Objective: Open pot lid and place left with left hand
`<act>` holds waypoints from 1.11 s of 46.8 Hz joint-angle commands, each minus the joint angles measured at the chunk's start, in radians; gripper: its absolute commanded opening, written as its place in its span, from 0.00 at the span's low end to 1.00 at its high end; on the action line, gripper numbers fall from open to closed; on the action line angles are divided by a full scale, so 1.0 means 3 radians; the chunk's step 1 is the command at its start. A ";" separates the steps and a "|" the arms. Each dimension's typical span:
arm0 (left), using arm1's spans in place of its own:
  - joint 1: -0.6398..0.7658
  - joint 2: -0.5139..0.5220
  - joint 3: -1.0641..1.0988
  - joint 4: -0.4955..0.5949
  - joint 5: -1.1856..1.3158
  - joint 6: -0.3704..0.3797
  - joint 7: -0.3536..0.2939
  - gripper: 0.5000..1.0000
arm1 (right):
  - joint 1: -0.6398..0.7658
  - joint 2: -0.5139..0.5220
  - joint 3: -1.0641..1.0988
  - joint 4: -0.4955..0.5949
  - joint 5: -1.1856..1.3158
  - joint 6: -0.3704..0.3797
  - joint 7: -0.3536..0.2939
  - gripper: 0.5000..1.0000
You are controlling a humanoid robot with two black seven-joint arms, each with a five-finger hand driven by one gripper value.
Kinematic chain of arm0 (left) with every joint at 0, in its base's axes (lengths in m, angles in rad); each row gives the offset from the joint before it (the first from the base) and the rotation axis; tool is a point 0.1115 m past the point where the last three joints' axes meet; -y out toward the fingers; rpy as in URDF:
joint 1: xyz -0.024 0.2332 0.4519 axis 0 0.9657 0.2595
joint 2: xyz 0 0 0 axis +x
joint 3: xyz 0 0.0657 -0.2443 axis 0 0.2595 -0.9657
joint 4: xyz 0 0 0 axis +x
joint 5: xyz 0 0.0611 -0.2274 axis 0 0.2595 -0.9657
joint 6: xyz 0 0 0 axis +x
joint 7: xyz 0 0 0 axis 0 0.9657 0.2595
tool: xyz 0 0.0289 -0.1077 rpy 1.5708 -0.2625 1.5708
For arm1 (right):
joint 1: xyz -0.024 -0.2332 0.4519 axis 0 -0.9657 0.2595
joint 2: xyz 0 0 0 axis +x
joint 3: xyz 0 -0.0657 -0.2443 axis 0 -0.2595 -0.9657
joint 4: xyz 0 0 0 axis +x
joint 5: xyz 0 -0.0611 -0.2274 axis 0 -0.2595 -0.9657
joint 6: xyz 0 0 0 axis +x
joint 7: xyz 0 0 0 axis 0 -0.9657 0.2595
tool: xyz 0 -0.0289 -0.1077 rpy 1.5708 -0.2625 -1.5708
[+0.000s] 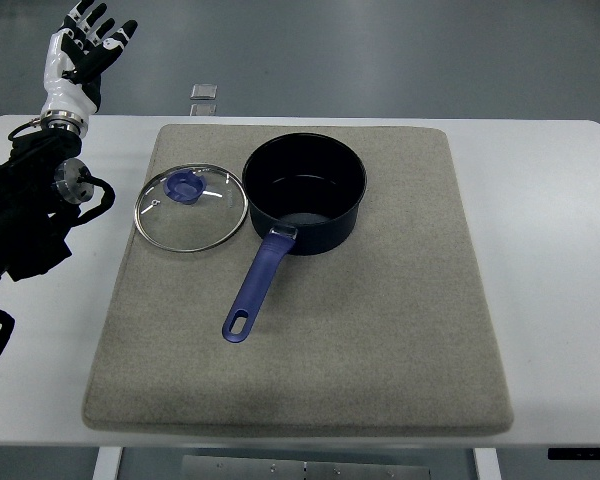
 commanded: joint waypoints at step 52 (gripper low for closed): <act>-0.0020 -0.0026 -0.0111 -0.0013 0.0016 0.0335 0.0000 0.98 | 0.0001 0.0000 -0.0002 0.0041 -0.0005 0.0036 -0.0005 0.83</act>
